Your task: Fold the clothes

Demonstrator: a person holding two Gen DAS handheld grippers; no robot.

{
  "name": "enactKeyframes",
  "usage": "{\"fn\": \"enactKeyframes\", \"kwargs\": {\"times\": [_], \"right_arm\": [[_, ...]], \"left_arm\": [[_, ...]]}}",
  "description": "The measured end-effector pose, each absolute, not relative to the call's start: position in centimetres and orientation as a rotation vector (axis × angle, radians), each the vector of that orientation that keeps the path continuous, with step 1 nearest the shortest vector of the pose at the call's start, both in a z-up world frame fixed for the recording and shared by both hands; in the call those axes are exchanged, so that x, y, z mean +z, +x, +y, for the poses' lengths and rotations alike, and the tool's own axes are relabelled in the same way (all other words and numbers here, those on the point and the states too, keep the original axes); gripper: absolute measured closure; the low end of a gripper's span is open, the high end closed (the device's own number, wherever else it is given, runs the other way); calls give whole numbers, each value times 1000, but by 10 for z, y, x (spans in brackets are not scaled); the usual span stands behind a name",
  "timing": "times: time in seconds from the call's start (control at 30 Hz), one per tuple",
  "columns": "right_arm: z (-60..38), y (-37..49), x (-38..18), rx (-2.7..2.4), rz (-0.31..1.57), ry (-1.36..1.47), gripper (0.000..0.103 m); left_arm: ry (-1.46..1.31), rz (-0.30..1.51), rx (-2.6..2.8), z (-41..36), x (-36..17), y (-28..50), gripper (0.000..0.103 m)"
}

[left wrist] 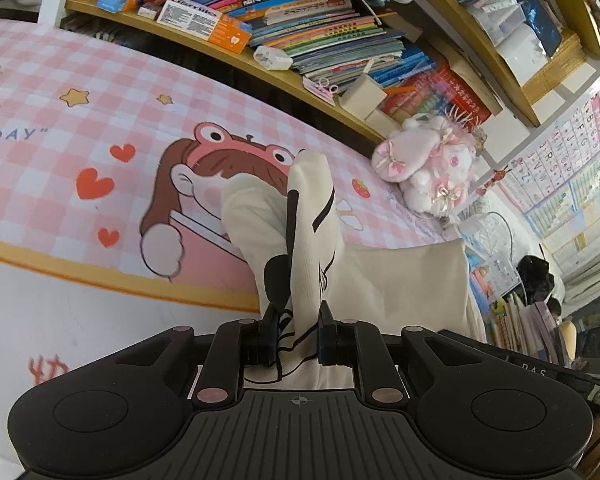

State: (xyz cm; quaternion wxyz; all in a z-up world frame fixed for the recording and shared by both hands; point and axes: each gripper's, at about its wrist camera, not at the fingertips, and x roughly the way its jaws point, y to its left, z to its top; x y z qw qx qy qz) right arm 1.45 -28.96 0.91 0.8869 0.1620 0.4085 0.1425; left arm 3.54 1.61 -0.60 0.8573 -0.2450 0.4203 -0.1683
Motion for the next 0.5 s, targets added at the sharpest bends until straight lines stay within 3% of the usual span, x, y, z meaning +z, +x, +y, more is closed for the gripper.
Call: {"fn": "enactKeyframes", "kwargs": {"times": [0.5], "right_arm": [[-237, 51, 13, 304, 857, 336, 84]], "left_arm": [[-544, 881, -356, 73, -6, 67, 88]]}}
